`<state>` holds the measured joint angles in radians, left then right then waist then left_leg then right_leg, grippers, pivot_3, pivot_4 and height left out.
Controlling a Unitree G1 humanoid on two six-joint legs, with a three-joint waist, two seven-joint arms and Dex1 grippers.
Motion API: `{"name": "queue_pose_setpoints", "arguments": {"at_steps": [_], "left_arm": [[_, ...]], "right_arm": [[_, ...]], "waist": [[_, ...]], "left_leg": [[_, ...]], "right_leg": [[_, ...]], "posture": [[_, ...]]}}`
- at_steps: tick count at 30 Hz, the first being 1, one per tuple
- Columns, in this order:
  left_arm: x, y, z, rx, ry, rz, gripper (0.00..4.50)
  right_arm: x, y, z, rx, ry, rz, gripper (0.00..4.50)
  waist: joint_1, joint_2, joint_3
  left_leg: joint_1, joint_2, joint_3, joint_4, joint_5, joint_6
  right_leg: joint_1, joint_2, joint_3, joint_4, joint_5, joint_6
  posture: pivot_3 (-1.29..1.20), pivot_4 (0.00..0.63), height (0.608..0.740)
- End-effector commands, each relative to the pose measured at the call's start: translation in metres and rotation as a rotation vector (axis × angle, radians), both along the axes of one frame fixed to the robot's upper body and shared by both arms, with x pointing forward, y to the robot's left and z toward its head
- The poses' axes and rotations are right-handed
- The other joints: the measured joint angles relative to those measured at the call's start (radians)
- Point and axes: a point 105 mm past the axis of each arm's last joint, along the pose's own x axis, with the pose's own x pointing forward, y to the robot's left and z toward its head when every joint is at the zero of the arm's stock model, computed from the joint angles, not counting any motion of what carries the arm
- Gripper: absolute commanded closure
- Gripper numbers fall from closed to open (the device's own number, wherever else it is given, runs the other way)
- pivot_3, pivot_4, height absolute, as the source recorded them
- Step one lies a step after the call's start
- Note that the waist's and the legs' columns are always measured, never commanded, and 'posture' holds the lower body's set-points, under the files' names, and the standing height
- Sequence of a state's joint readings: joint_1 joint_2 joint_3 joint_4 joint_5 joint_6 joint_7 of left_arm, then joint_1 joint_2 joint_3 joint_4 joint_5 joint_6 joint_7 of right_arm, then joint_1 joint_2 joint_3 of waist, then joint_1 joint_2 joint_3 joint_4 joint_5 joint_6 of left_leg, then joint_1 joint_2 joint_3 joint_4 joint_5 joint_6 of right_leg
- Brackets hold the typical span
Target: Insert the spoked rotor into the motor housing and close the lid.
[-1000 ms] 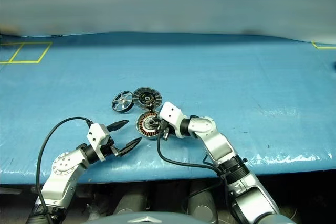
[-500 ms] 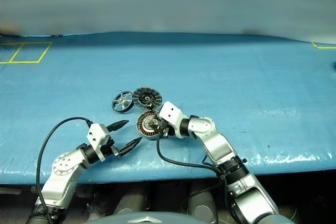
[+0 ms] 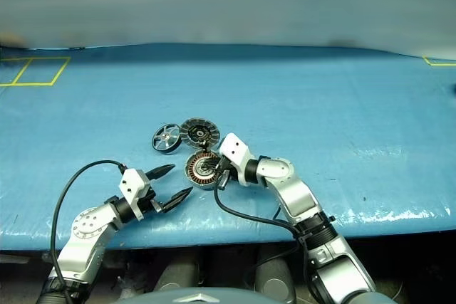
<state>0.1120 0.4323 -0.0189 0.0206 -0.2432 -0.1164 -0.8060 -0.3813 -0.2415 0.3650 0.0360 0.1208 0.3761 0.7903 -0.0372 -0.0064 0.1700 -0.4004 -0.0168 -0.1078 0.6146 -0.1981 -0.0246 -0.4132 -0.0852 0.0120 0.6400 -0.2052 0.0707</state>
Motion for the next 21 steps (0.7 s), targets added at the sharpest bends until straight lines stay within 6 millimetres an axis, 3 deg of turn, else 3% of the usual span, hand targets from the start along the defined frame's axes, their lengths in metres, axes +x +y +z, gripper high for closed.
{"name": "queue_pose_setpoints", "arguments": {"at_steps": [1,8,21], "left_arm": [[0.000,-0.001,0.004,0.001,-0.027,-0.001,0.00],[0.001,0.001,0.003,0.003,-0.029,0.012,0.00],[0.001,0.000,0.001,0.000,-0.024,0.021,0.00]], "right_arm": [[-0.003,0.005,0.003,-0.007,-0.015,0.035,4.47],[-0.005,-0.001,-0.019,-0.192,-0.059,0.063,4.47],[0.010,-0.009,-0.022,-0.345,-0.179,0.048,4.47]], "waist": [[0.000,0.000,0.000],[-0.001,0.000,0.000],[0.000,0.000,-0.001]], "left_leg": [[0.000,0.000,0.000,0.000,0.000,0.000],[0.001,0.000,0.000,0.000,0.000,0.000],[0.004,0.007,0.001,0.002,0.000,0.000]], "right_leg": [[0.000,0.000,0.000,0.000,0.000,0.000],[0.000,0.000,0.000,0.000,0.000,0.000],[0.002,0.007,0.000,0.002,-0.001,-0.002]], "posture": [[0.00,0.150,0.740],[0.00,0.150,0.740],[0.00,0.150,0.740]]}}
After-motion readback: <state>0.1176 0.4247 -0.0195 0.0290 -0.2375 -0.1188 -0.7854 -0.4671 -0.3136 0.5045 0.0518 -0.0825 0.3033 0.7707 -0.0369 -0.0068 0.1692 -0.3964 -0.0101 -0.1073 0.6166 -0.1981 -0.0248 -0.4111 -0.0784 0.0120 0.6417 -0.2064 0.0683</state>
